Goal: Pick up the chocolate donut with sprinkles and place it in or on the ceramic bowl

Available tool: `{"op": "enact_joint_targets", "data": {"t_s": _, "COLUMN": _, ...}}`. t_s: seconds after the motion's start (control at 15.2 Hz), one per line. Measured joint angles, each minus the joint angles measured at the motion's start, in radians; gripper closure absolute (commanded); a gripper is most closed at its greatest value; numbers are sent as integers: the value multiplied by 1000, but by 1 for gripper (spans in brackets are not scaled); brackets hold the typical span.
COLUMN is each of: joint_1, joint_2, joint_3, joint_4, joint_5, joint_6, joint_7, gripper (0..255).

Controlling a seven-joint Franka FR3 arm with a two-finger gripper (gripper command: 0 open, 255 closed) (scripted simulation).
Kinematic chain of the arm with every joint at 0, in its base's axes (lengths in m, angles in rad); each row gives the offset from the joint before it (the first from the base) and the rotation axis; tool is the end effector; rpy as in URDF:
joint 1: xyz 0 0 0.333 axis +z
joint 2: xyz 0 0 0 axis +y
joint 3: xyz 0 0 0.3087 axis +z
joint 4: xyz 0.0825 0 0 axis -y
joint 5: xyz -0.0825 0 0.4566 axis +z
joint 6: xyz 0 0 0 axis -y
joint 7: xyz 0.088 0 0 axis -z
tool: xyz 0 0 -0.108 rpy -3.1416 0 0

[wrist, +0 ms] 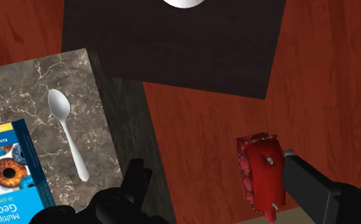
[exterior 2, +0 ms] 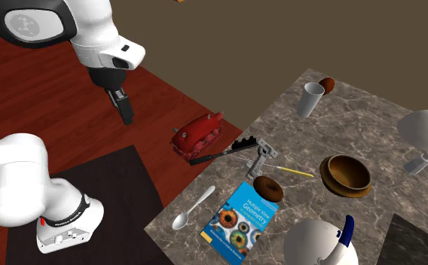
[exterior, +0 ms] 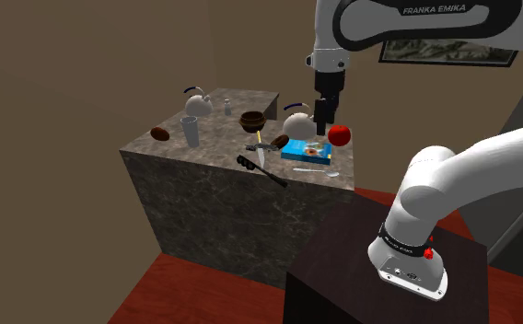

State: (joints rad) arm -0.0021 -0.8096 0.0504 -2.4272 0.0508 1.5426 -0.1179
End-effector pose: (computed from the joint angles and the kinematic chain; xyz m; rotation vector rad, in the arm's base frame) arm 0.3725 0.0258 0.5520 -3.1132 -0.2319 0.1170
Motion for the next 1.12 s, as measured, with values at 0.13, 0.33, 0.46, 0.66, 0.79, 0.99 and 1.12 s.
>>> {"op": "enact_joint_targets", "data": {"t_s": 0.13, "joint_1": -7, "joint_2": 10, "joint_3": -5, "joint_4": -3, "joint_5": 3, "joint_6": 20, "joint_7": 7, "gripper": 0}}
{"op": "enact_joint_targets", "data": {"t_s": 0.33, "joint_1": -39, "joint_2": 36, "joint_3": -29, "joint_4": -45, "joint_5": 23, "joint_6": 134, "joint_7": 41, "gripper": 0}}
{"op": "enact_joint_targets", "data": {"t_s": 0.46, "joint_1": -60, "joint_2": 72, "joint_3": -41, "joint_4": -70, "joint_5": 44, "joint_6": 230, "joint_7": 71, "gripper": 0}}
{"op": "enact_joint_targets", "data": {"t_s": 0.66, "joint_1": -90, "joint_2": 125, "joint_3": -65, "joint_4": -106, "joint_5": 77, "joint_6": 375, "joint_7": 108, "gripper": 0}}
{"op": "enact_joint_targets", "data": {"t_s": 0.79, "joint_1": -112, "joint_2": 167, "joint_3": -90, "joint_4": -124, "joint_5": 97, "joint_6": 471, "joint_7": 119, "gripper": 0}}
{"op": "enact_joint_targets", "data": {"t_s": 0.99, "joint_1": -132, "joint_2": 235, "joint_3": -121, "joint_4": -145, "joint_5": 142, "joint_6": 614, "joint_7": 139, "gripper": 0}}
{"op": "enact_joint_targets", "data": {"t_s": 1.12, "joint_1": -140, "joint_2": 295, "joint_3": -144, "joint_4": -147, "joint_5": 181, "joint_6": 711, "joint_7": 145, "gripper": 0}}
